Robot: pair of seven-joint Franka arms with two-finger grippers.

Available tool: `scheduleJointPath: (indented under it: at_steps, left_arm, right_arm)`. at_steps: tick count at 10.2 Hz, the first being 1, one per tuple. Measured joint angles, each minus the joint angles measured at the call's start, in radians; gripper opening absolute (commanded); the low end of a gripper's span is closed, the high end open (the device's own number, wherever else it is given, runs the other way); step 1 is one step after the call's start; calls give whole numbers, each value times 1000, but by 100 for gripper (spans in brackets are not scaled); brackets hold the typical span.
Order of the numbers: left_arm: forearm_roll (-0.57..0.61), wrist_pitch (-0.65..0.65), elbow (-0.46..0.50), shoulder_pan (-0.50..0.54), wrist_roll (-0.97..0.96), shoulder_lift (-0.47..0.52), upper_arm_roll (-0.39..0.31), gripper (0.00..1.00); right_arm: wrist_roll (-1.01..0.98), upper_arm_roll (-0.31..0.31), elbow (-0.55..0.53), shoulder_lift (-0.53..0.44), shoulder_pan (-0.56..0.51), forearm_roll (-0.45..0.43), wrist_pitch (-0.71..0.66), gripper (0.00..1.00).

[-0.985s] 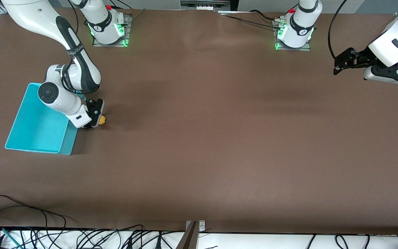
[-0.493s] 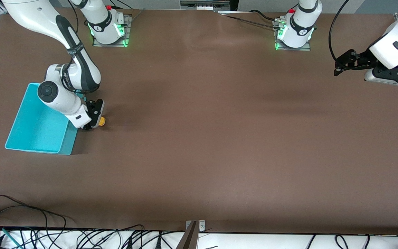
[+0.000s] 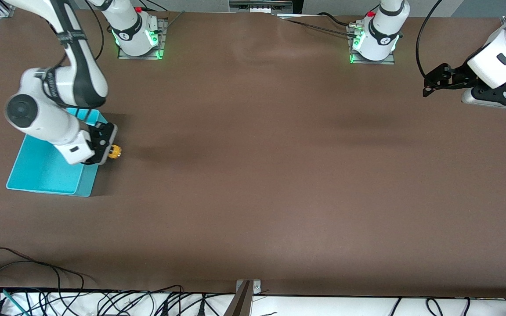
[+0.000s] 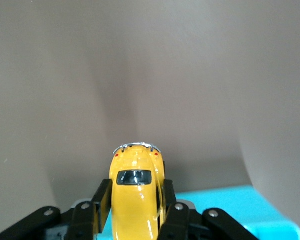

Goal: Wind up and store yellow beetle car
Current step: 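Carry the car into the teal box and lower it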

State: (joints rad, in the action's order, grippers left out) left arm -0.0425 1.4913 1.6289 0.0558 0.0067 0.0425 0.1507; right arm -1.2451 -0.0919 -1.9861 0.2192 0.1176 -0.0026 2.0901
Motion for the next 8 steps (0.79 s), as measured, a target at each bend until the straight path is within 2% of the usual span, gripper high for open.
scheduleJointPath:
  at_steps: [4, 6, 8]
  left_arm:
    - [0, -4, -3, 0, -31, -4, -1, 100]
    - [0, -4, -12, 2, -38, -15, -4, 100]
    - [0, -4, -33, 5, -38, -16, -5, 100]
  right_arm:
    - [-135, -218, 21, 10, -14, -16, -35, 0]
    - [-241, -267, 11, 53, -24, -16, 22, 0]
    - [-316, -275, -16, 104, -41, -14, 124, 0]
